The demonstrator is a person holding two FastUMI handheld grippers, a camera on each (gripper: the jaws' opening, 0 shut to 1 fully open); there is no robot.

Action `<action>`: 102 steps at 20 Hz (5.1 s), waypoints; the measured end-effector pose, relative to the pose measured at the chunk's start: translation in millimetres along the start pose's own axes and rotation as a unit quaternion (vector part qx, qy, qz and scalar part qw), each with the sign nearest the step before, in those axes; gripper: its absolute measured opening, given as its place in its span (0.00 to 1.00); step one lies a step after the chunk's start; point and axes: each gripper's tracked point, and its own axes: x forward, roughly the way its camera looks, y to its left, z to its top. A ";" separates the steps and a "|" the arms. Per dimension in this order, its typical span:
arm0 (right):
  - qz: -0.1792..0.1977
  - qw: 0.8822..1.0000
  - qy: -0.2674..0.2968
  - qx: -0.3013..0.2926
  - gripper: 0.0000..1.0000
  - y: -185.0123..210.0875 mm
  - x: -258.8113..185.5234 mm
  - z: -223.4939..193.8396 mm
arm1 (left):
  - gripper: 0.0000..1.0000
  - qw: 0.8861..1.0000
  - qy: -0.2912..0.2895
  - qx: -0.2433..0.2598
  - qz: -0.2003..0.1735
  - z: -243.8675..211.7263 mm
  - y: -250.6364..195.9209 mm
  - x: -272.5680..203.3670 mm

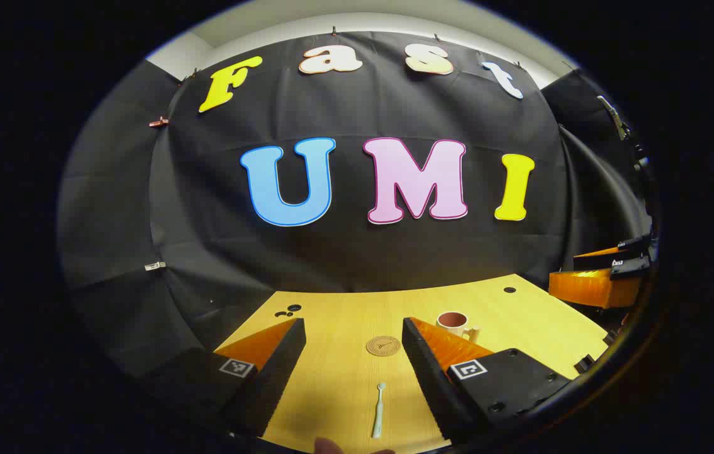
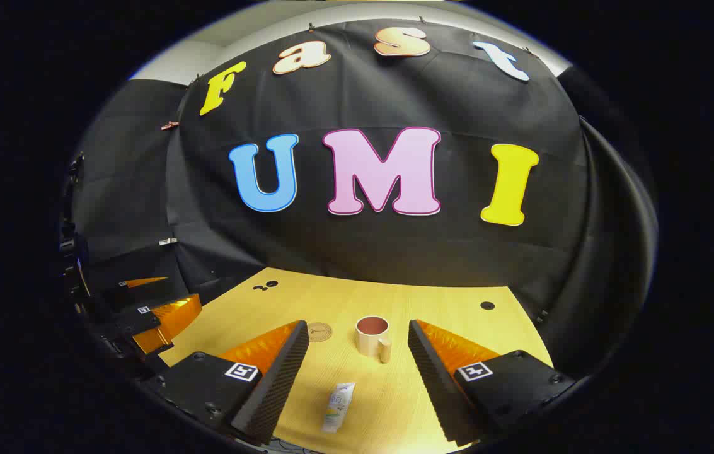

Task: Put the toothbrush and toothpaste on the desktop into the cup, then pick up the cup and place it on the coaster on the desktop.

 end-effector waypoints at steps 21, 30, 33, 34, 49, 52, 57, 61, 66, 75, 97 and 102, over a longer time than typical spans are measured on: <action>0.005 0.997 0.078 -0.029 0.97 5.9 22.1 -52.8 | 0.97 1.000 0.030 0.002 -0.008 -27.2 -3.4 8.7; 0.014 0.971 0.235 -0.052 0.98 28.2 64.6 -165.8 | 0.96 0.993 0.117 0.002 -0.020 -114.0 1.3 21.6; 0.004 0.958 0.282 -0.056 0.98 35.8 79.9 -206.8 | 0.96 0.990 0.137 0.003 -0.018 -136.5 11.7 23.3; -0.001 0.954 0.293 -0.058 0.98 35.6 86.0 -218.7 | 0.96 0.990 0.142 0.002 -0.018 -144.3 15.2 24.4; -0.054 0.906 0.408 -0.100 0.86 27.3 115.1 -299.3 | 0.96 0.985 0.172 -0.017 0.006 -182.6 55.9 46.9; -0.058 0.900 0.423 -0.089 0.78 24.4 115.7 -305.6 | 0.96 0.985 0.173 -0.016 0.007 -185.8 54.0 47.4; -0.059 0.891 0.447 -0.047 0.43 24.9 110.3 -311.7 | 0.96 0.984 0.179 -0.018 0.001 -188.5 43.1 48.3; -0.030 0.895 0.445 0.026 0.21 23.1 109.7 -312.2 | 0.96 0.982 0.188 -0.023 -0.008 -191.2 28.2 49.2; -0.007 0.902 0.423 0.086 0.17 16.5 102.3 -307.8 | 0.95 0.977 0.209 -0.031 -0.032 -196.6 -1.5 60.4; 0.006 0.926 0.362 0.107 0.17 -17.9 80.1 -277.0 | 0.87 0.954 0.293 -0.045 -0.053 -241.1 -45.1 92.9; 0.055 0.929 0.347 0.113 0.17 -55.0 74.5 -267.9 | 0.18 0.910 0.413 0.026 -0.034 -305.2 -54.5 101.5; 0.060 0.930 0.341 0.122 0.17 -55.0 75.1 -265.5 | 0.06 0.920 0.390 0.004 -0.038 -296.1 -59.5 104.5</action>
